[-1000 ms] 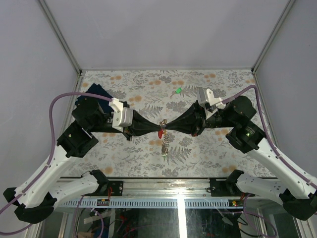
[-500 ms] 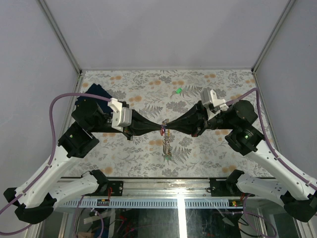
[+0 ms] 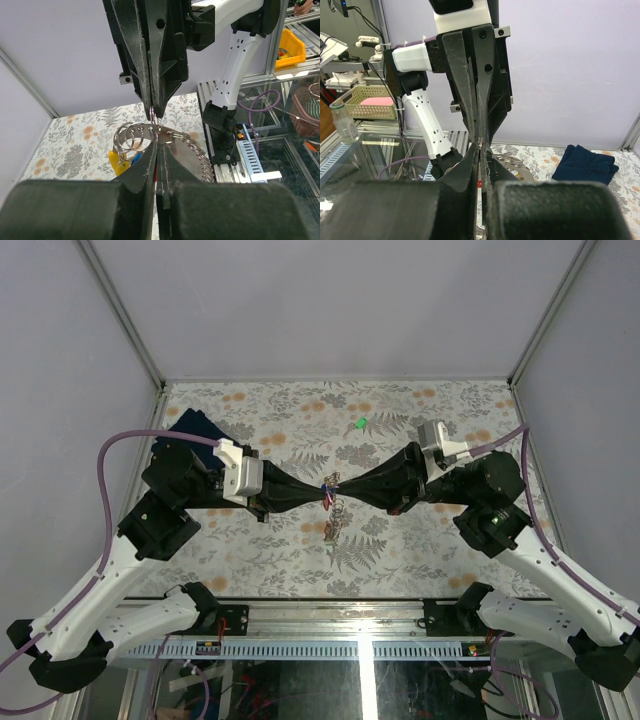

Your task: Put the keys on the keyring

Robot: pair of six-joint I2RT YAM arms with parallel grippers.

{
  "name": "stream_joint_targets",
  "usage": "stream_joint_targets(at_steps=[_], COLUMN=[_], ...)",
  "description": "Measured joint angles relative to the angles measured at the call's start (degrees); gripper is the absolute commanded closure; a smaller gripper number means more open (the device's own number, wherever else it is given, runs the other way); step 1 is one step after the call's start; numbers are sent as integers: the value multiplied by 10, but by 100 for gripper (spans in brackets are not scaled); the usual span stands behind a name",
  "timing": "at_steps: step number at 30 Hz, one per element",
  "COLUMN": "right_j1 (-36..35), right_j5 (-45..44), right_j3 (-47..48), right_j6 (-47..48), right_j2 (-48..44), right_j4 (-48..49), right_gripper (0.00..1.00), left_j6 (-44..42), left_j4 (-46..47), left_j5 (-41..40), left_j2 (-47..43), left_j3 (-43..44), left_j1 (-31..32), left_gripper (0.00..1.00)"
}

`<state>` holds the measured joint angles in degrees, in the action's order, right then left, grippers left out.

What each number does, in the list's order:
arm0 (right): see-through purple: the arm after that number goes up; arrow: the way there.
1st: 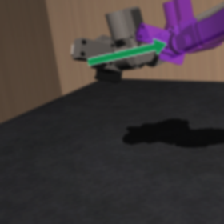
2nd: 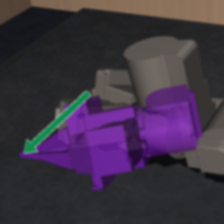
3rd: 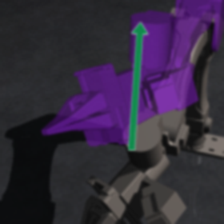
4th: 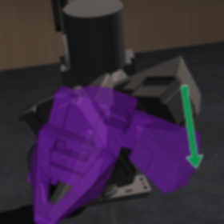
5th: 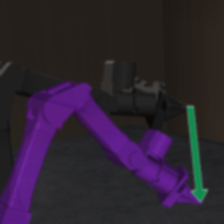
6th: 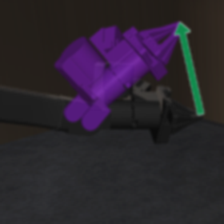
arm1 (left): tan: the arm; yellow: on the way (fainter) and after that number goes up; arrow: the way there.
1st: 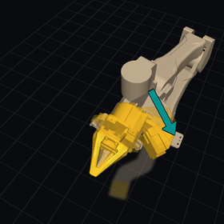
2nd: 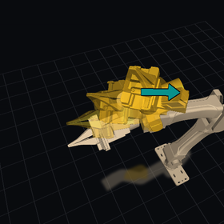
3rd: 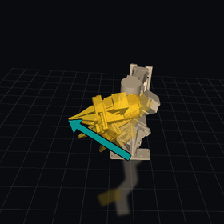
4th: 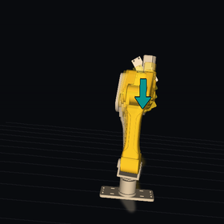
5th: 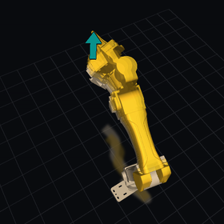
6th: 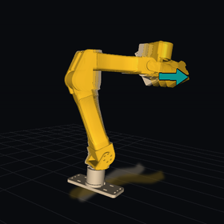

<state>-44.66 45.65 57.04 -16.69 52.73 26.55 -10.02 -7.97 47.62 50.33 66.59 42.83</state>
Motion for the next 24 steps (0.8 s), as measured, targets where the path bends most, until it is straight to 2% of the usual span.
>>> stream_joint_targets(at_steps=[7,14,16,24], right_j1=[0,0,0,0], right_j5=[-16,-34,-38,-40], right_j3=[-7,-35,-38,-39], right_j6=[-5,-40,-46,-42], right_j2=[-3,-3,-3,-4], right_j4=[15,83,99,114], right_gripper=[100,100,100,100], left_j6=[3,31,43,112], left_j4=[10,49,63,159], left_j5=[-2,-2,-2,-40], left_j2=[0,1,0,-31], left_j3=[-1,-19,-28,-82], left_j1=[2,2,2,2], left_gripper=[100,91,85,74])
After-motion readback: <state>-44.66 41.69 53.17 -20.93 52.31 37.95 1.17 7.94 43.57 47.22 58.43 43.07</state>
